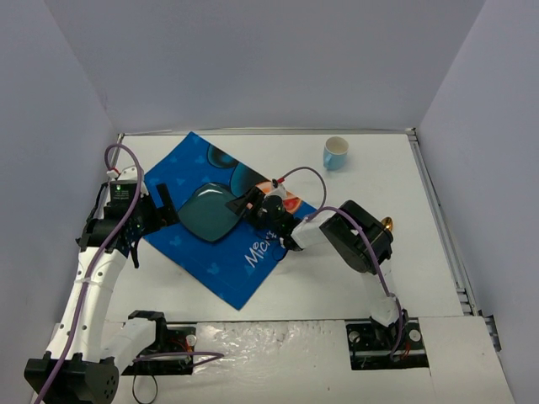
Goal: Set the dinner table for one person
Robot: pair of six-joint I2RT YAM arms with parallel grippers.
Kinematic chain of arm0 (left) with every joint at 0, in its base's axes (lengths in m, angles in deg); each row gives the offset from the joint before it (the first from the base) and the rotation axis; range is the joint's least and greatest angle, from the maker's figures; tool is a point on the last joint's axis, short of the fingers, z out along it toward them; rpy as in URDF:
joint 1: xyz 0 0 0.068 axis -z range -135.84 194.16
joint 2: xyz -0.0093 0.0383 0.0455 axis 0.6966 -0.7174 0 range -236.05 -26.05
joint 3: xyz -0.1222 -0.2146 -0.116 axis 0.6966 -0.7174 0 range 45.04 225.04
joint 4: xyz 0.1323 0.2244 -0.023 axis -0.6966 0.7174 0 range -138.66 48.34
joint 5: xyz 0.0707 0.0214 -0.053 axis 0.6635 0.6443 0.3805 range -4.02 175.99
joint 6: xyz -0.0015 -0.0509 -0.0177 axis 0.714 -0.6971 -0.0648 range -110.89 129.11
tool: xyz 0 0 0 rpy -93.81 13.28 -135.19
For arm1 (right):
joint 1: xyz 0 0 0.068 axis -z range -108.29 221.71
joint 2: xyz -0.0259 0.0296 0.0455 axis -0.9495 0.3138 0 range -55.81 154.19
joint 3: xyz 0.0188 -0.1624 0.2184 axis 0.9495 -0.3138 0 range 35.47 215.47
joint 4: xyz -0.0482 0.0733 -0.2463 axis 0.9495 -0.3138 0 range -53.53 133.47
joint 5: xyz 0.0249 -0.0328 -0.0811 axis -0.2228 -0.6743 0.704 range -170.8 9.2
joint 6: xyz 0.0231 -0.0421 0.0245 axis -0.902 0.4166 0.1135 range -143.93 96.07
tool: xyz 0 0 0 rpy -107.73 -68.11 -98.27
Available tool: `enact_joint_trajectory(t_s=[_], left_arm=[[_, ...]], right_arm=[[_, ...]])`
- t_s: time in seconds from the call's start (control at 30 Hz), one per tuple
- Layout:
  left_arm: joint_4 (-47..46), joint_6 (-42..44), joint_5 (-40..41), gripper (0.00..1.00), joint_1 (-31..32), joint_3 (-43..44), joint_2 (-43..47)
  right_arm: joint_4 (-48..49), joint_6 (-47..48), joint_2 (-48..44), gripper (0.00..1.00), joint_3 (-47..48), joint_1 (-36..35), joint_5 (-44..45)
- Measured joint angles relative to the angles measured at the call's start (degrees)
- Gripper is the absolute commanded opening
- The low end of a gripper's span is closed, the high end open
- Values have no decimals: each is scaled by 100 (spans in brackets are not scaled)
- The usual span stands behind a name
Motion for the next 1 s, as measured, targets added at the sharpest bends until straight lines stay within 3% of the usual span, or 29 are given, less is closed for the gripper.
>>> enact_joint_trajectory(t_s=[0.5, 0.8, 1.0], left_arm=[[0, 19, 4, 97, 0, 0, 6], [-2, 21, 4, 97, 0, 0, 6], [-4, 21, 6, 97, 0, -8, 6]], right_arm=[[-450, 244, 0, 76, 368, 126, -59], [-667, 276, -4, 84, 457, 185, -122], [-1591, 756, -371, 88, 473, 220, 121]])
